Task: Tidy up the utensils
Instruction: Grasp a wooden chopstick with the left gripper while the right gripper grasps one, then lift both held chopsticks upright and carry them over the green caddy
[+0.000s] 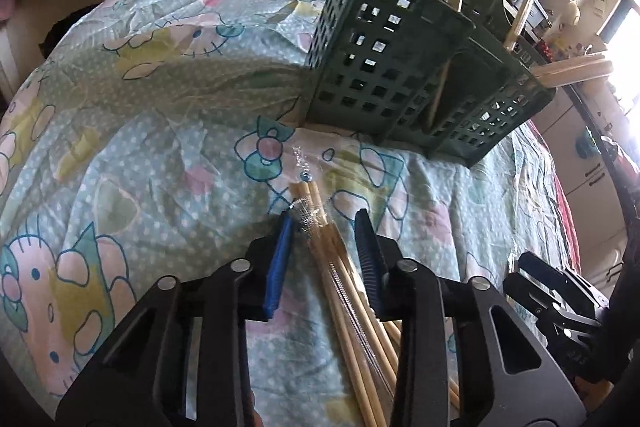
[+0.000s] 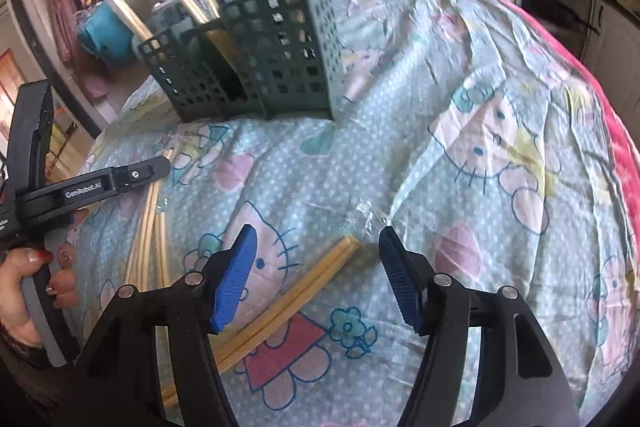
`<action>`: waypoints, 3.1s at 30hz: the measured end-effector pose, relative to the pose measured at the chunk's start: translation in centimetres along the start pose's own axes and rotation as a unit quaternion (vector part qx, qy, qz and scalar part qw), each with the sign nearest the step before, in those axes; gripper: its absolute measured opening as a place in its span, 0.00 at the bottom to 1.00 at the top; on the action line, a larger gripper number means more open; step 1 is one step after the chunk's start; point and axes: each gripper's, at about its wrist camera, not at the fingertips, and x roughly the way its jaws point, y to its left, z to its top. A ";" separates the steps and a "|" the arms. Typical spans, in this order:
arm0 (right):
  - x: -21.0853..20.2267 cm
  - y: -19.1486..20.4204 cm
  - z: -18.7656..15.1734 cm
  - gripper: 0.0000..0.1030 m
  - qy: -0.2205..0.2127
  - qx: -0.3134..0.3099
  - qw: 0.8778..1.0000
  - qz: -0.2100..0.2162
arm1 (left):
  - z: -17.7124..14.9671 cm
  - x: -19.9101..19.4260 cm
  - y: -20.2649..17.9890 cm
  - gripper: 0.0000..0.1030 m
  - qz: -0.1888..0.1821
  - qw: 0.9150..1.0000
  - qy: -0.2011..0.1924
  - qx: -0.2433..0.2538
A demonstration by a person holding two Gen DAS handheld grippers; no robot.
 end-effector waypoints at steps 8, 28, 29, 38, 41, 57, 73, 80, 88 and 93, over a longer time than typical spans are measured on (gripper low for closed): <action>0.7 -0.6 -0.2 0.47 0.001 0.011 1.000 0.004 | -0.1 -0.5 1.6 0.12 -0.026 0.999 -0.002 -0.021; 1.2 -4.1 1.4 0.07 -0.011 0.089 0.992 0.084 | -0.2 -4.5 3.4 0.05 -0.059 0.996 -0.053 -0.043; 1.0 -3.8 1.6 0.07 -0.019 0.085 0.992 0.088 | -0.2 -4.8 3.5 0.05 -0.060 0.996 -0.055 -0.043; -2.5 -0.3 3.4 0.05 -0.074 0.037 0.988 0.127 | 0.1 -7.5 2.7 0.05 -0.076 0.992 -0.089 -0.037; -3.7 1.0 3.9 0.05 -0.090 0.018 0.987 0.133 | 0.3 -8.4 2.2 0.05 -0.079 0.991 -0.100 -0.031; -10.5 5.2 6.4 0.05 -0.189 -0.052 0.972 0.126 | 3.4 -12.8 -2.7 0.03 -0.101 0.983 -0.151 0.034; -14.3 6.5 7.8 0.05 -0.260 -0.082 0.956 0.110 | 5.4 -16.5 -5.3 0.03 -0.112 0.972 -0.196 0.067; -15.8 6.5 8.3 0.05 -0.283 -0.085 0.949 0.109 | 6.3 -17.8 -6.3 0.03 -0.116 0.967 -0.212 0.078; -17.7 6.8 9.4 0.05 -0.313 -0.093 0.939 0.105 | 7.5 -19.7 -7.5 0.03 -0.116 0.961 -0.236 0.089; -18.8 7.2 10.2 0.05 -0.335 -0.098 0.932 0.101 | 8.2 -20.6 -8.0 0.03 -0.114 0.957 -0.248 0.097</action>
